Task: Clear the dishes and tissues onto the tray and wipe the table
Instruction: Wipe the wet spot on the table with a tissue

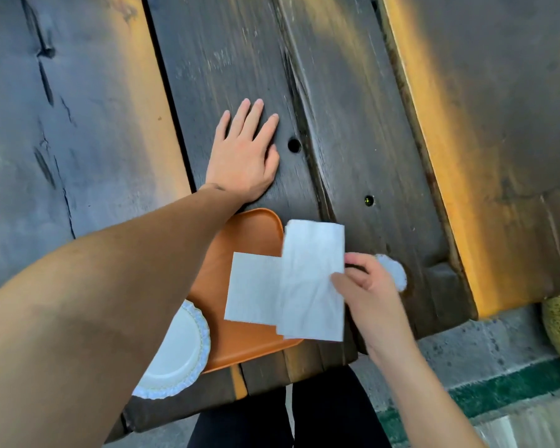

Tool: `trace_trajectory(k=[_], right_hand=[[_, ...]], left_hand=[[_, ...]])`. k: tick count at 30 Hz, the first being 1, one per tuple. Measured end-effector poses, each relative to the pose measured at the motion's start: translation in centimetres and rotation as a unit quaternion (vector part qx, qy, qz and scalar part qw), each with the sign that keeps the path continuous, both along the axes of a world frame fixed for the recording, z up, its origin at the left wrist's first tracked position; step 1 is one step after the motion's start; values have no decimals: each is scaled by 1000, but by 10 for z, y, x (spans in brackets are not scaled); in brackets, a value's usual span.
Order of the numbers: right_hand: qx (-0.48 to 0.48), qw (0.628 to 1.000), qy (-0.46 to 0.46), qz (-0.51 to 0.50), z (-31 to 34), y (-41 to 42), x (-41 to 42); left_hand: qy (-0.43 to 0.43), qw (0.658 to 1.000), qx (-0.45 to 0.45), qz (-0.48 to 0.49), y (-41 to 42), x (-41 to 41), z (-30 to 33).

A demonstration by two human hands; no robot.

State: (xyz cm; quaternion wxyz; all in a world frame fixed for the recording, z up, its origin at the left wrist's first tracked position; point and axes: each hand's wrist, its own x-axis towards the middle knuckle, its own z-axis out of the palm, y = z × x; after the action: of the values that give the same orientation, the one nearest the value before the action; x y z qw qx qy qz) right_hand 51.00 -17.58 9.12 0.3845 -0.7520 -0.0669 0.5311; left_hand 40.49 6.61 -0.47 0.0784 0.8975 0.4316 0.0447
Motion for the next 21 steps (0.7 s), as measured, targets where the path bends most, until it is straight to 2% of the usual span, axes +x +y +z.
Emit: trace_trajectory(k=[4,6,9,11,13,16,19,21], right_hand=[[-2,997,-73,-23,15,-23,47],[-6,980,-198,-28,19,-36,63],[-22,903,-427,45,21,-54,80],[-39,866,-486,112,13,-61,87],[-60,858,-483,165,1,-65,88],[-83,891,-399,199,-17,-62,78],[-66,920,-327,205,-29,-60,68],[-24,914,-329,235,-34,-63,67]], left_hand=[[-2,1000,8,2,0,0,-2],[-8,1000,13,4,0,-2,-3],[-21,1000,15,5,-2,1,-4],[-24,1000,19,6,-2,1,-4],[-28,999,20,7,-3,1,-5],[-36,999,25,8,-4,2,-6],[-38,999,29,8,-4,2,-8],[-38,999,29,10,-4,2,-8]])
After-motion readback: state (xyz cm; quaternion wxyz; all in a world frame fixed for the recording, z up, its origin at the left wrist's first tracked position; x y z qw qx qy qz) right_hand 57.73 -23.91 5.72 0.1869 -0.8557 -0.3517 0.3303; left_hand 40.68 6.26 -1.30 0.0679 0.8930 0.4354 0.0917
